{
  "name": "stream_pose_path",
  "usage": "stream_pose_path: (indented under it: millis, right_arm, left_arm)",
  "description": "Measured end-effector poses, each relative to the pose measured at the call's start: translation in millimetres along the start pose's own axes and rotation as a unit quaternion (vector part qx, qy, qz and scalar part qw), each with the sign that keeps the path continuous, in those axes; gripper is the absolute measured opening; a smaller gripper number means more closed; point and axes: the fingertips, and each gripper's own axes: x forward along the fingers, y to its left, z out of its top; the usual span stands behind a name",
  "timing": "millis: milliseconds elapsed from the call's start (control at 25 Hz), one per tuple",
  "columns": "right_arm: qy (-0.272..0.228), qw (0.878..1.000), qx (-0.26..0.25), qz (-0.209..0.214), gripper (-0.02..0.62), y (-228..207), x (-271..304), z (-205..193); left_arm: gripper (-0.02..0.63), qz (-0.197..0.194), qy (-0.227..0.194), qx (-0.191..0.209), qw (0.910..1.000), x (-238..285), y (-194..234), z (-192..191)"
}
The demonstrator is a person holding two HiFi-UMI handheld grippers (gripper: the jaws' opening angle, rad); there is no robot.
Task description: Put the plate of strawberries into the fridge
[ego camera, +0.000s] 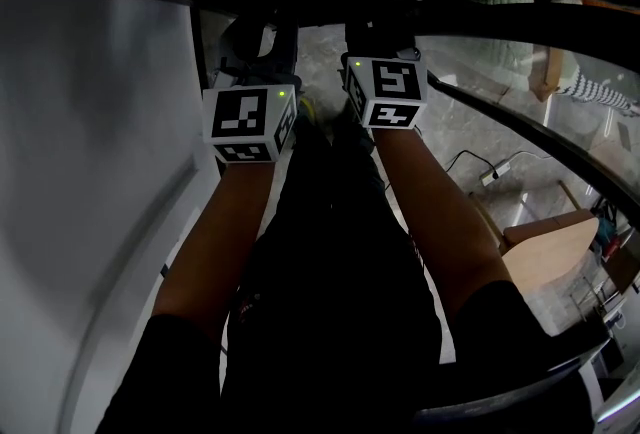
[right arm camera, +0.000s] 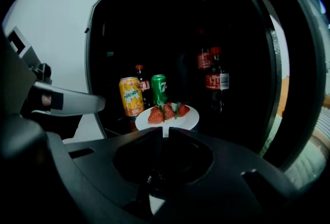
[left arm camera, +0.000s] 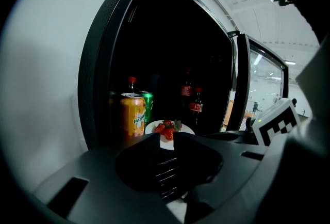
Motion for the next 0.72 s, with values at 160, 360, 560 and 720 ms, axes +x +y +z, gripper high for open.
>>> stream_pose_path:
  millis: [160,360,560,720]
  right_arm:
    - [-0.006,1.000,0.002,0.002,0.025,-11,-12,8]
    - [-0.009,1.000,0.000,0.006,0.025,-15,-26,23]
    - [-0.041,0.999,-0.019,0.014,0.025,-15,-38,46]
    - [-0.055,0.998,-0.024,0.019,0.025,-13,-44,60]
  left_arm:
    - [0.066,0.000,-0.007,0.008,0.9999,1,-3,10]
    - [0.066,0.002,-0.008,0.018,0.9998,2,-8,17]
    - [0.066,0.006,-0.007,0.027,0.9996,2,-14,20]
    - [0.066,0.013,-0.008,0.028,0.9995,1,-13,20]
